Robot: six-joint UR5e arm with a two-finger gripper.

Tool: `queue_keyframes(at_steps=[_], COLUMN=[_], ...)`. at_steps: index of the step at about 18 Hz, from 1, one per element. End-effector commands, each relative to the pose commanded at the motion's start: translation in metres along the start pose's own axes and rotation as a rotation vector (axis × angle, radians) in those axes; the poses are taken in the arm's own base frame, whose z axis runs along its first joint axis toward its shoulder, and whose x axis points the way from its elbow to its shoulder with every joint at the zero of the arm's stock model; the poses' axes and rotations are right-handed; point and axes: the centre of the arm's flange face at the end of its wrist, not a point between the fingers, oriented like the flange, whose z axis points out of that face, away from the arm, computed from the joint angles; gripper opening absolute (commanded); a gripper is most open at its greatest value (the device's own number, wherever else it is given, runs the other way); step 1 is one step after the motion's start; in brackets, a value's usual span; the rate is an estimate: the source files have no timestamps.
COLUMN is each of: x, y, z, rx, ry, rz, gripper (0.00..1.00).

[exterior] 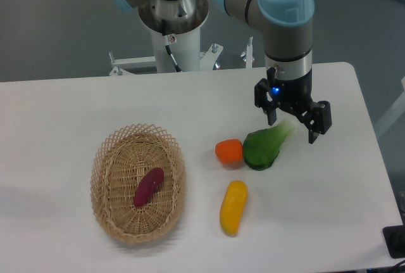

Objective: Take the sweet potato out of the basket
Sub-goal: 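Move the open gripper over the wicker basket above the purple sweet potato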

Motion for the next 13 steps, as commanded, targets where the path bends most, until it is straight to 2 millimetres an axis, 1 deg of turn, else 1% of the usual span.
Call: queue_keyframes(at_steps=[4,7,8,10,11,12,13], x=[0.005,0.018,0.026,0.047,0.053,0.062,0.072], y=[-0.002,-0.01,-0.014,-0.034,-0.039,-0.049,-0.065], z=[0.004,0.009,0.013,0.02,0.021,0.021,0.022], rx=[-0.004,0.005,0.007,0.026,0.029,0.036,0.046], ry=[0.005,0.02,0.033,0.063,0.073,0.082,0.09], rz=[0.001,0.004,0.011,-0.001,-0.064,-0.137,-0.196], gripper=[1.0,1.0,1.0,1.0,1.0,1.0,1.0])
